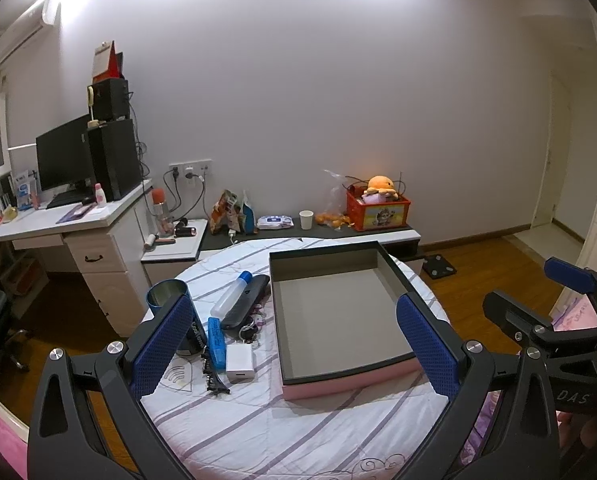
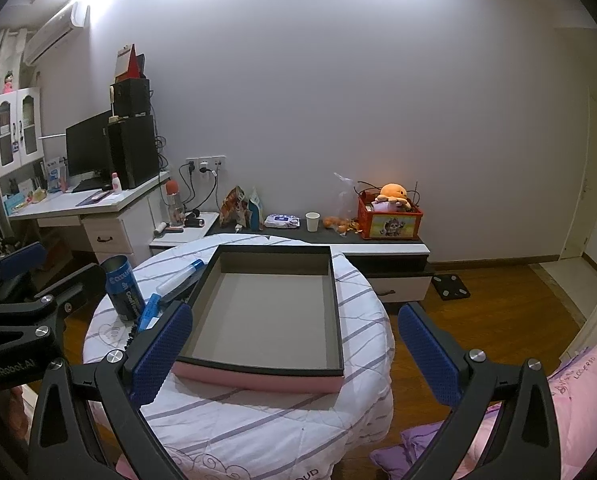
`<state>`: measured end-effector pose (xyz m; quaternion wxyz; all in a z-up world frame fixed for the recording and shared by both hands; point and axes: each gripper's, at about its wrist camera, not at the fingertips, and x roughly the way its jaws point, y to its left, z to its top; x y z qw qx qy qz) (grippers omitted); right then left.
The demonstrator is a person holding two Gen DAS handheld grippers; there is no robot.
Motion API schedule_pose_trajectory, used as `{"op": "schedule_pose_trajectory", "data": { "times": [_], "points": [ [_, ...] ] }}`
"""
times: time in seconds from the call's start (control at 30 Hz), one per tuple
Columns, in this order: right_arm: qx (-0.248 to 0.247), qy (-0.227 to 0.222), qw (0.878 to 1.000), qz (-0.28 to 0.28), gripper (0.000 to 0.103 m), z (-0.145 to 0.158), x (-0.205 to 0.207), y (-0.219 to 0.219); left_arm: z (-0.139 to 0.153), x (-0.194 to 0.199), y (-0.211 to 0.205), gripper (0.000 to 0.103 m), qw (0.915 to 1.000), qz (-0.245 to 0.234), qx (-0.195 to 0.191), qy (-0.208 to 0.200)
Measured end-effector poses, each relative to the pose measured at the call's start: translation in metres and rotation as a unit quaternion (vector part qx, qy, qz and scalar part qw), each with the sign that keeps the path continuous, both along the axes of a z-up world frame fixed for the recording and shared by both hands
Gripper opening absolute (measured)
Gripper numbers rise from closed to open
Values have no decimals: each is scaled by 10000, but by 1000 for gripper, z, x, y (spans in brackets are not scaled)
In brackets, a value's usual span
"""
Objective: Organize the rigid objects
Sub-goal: 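Bring both tools toward the pink-sided tray and the objects beside it, then grasp the blue mug with the left tool while the right tool clamps the tray wall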
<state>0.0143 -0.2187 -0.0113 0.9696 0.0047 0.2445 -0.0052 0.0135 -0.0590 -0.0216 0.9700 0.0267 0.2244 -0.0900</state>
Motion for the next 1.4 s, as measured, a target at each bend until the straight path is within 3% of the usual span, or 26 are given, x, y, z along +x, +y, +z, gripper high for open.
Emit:
{"op": "schedule_pose_trajectory", "data": {
  "times": [1.4],
  "points": [
    [31, 61, 9998, -204, 103, -12, 13, -13, -17, 17, -1, 103, 9996, 69, 117, 237]
  ]
}}
